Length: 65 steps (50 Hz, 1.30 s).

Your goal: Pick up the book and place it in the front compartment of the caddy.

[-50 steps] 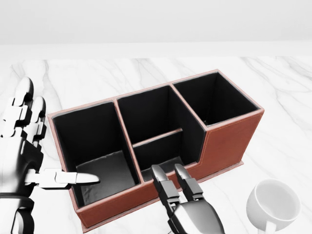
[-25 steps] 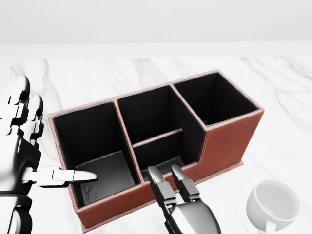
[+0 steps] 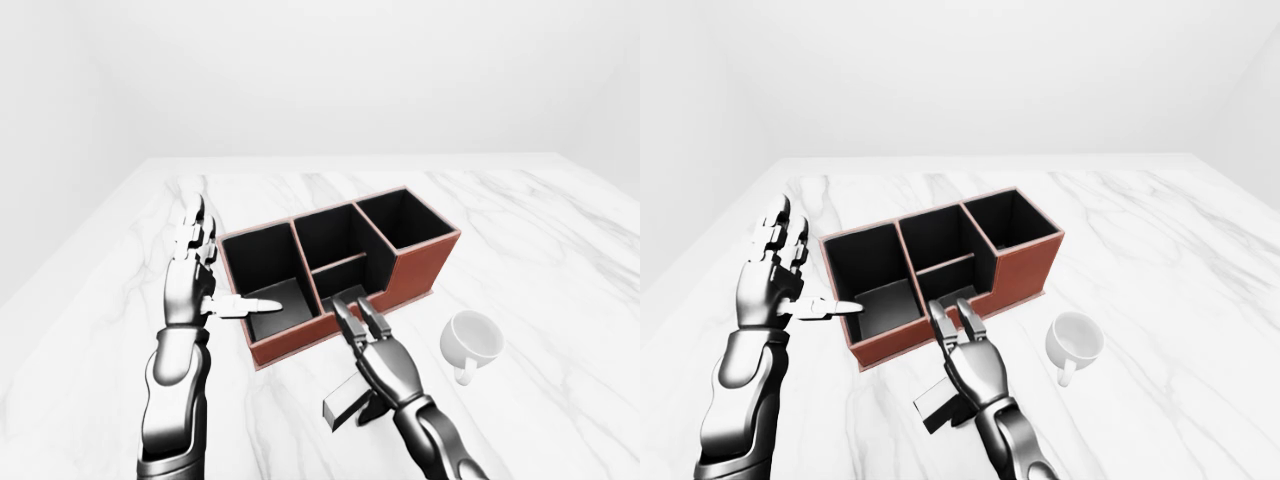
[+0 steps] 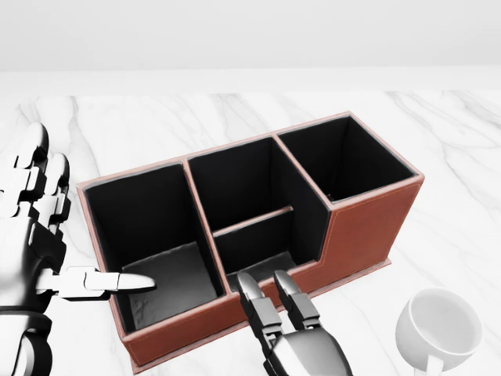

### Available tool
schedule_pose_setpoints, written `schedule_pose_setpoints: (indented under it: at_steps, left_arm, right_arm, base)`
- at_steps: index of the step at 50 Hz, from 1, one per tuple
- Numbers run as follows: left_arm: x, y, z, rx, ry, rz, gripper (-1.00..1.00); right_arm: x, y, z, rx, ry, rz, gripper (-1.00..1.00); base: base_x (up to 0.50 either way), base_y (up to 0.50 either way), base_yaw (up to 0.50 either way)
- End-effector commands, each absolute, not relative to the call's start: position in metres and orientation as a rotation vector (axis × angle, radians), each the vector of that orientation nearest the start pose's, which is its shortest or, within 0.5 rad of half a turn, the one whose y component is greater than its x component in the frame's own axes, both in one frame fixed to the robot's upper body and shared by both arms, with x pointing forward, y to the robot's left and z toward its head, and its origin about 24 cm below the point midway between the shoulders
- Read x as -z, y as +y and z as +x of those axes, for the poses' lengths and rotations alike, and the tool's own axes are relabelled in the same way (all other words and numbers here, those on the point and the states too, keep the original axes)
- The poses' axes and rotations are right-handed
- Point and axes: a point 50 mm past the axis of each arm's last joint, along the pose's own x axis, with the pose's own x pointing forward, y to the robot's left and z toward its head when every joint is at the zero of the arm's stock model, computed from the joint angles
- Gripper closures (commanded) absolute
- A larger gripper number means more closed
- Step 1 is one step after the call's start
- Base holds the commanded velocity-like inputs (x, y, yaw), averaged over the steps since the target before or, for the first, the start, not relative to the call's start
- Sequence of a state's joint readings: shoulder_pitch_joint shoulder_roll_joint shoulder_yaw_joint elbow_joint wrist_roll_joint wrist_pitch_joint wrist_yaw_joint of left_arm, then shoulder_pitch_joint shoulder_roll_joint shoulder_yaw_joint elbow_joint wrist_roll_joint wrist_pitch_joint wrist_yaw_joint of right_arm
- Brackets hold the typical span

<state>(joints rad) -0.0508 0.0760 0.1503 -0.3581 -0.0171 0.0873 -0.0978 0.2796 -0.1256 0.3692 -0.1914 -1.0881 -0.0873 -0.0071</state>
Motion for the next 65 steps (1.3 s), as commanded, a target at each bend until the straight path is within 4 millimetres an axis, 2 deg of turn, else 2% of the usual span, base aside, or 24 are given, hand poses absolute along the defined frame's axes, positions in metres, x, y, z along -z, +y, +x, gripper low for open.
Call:
schedule_pose_setpoints:
  at_steps: [1, 11, 12, 14, 15, 32, 42, 65]
  left_arm:
    - [-0.132, 0.185, 0.249, -0.027, -0.326, 0.09, -1.0]
    - [-0.133, 0.185, 0.249, -0.026, -0.33, 0.091, -1.0]
    - [-0.133, 0.185, 0.248, -0.026, -0.331, 0.091, -1.0]
    - [-0.132, 0.185, 0.248, -0.027, -0.328, 0.091, -1.0]
    - [-0.132, 0.185, 0.249, -0.027, -0.326, 0.091, -1.0]
    - [-0.131, 0.185, 0.249, -0.026, -0.324, 0.09, -1.0]
    - [-0.129, 0.185, 0.25, -0.027, -0.313, 0.09, -1.0]
    - [-0.133, 0.185, 0.248, -0.03, -0.332, 0.094, -1.0]
  right_arm:
    - [-0.022, -0.088, 0.183, -0.379, -0.151, -1.109, -1.0]
    - [-0.018, -0.088, 0.183, -0.382, -0.14, -1.115, -1.0]
    - [-0.017, -0.088, 0.183, -0.384, -0.138, -1.113, -0.72]
    - [-0.017, -0.088, 0.183, -0.386, -0.135, -1.11, 0.16]
    - [-0.017, -0.088, 0.182, -0.39, -0.132, -1.109, 1.0]
    - [-0.018, -0.088, 0.182, -0.393, -0.132, -1.106, 1.0]
    - [-0.026, -0.092, 0.187, -0.378, -0.137, -1.089, 1.0]
    - [-0.066, -0.105, 0.202, -0.331, -0.189, -1.014, 1.0]
  base:
    - [0.0, 0.0, 0.0]
    - [0.0, 0.0, 0.0]
    - [0.0, 0.0, 0.0]
    - [0.0, 0.0, 0.0]
    - [0.0, 0.0, 0.0]
    - [0.0, 0.0, 0.0]
    - [0.0, 0.0, 0.0]
    - [0.0, 0.0, 0.0]
